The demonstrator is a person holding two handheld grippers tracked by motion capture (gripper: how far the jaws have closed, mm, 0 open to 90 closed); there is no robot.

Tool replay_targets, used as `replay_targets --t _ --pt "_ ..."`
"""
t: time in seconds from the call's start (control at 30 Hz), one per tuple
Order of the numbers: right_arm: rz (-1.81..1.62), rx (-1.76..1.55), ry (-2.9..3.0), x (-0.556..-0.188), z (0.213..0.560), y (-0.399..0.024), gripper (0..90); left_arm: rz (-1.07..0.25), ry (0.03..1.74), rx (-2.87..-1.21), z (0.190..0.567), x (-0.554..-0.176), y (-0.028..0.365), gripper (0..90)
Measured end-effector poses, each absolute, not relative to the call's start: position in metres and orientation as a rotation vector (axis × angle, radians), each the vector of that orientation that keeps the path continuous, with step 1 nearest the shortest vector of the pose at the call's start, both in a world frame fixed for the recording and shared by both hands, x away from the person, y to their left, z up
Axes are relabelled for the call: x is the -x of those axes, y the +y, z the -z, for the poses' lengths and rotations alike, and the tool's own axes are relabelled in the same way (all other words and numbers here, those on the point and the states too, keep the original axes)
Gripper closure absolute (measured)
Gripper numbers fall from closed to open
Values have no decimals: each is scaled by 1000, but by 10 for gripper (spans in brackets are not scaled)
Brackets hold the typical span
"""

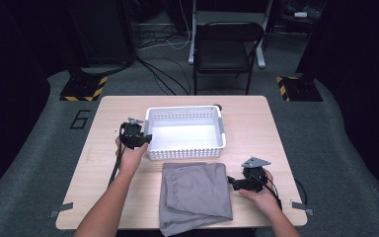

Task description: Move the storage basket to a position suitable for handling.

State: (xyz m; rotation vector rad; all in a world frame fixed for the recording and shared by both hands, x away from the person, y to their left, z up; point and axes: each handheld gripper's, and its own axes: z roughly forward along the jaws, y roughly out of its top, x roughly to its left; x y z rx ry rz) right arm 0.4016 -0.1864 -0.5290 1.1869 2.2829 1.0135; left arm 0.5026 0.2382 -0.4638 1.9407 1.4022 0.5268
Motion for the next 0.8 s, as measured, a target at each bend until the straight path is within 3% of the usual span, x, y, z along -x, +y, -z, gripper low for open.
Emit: replay_targets --t 0.8 --pt "-1012 -1188 2290 -401 529 -186 136 -513 1329 -2021 470 -501 218 626"
